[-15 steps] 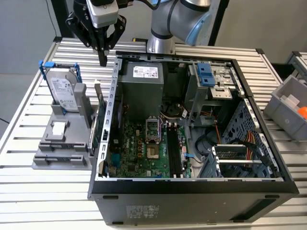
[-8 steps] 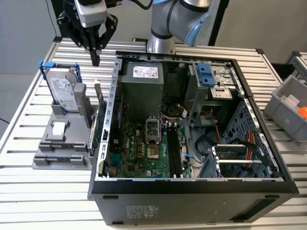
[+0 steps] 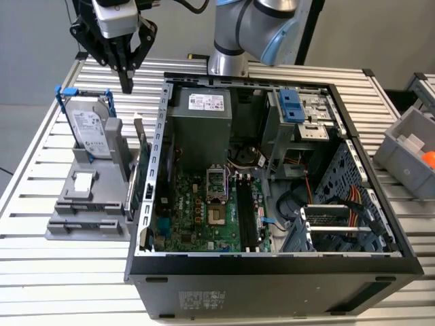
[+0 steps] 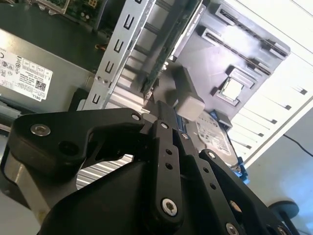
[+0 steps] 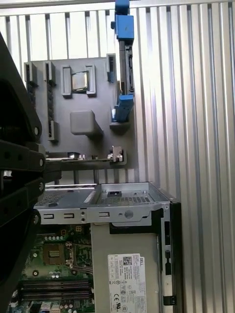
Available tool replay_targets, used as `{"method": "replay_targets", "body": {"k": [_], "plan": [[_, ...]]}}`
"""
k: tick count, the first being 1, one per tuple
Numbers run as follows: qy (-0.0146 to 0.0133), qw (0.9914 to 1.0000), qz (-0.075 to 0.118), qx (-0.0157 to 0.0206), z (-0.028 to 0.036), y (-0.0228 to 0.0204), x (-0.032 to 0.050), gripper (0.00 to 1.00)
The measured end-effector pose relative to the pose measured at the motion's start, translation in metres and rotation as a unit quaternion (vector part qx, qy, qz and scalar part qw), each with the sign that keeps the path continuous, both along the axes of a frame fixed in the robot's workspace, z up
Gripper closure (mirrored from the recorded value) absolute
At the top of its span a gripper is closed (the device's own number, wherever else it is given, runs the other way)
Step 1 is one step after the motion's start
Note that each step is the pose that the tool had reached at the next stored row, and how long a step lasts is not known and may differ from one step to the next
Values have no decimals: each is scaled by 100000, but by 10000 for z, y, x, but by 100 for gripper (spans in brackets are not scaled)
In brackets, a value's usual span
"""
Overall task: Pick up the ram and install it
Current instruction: 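Reach for the ram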
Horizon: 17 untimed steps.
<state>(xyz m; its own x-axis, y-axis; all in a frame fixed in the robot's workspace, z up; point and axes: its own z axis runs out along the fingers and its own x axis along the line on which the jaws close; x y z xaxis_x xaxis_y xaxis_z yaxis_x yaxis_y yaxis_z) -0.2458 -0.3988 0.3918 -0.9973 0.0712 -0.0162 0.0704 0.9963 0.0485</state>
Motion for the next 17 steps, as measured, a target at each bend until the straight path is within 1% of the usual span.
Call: {"method": "replay_targets", "body": {"k": [10,17], "plan": [[0,100000,0,0,0,0,-182,100],[2,100000,3,0,0,0,-279,100]]}}
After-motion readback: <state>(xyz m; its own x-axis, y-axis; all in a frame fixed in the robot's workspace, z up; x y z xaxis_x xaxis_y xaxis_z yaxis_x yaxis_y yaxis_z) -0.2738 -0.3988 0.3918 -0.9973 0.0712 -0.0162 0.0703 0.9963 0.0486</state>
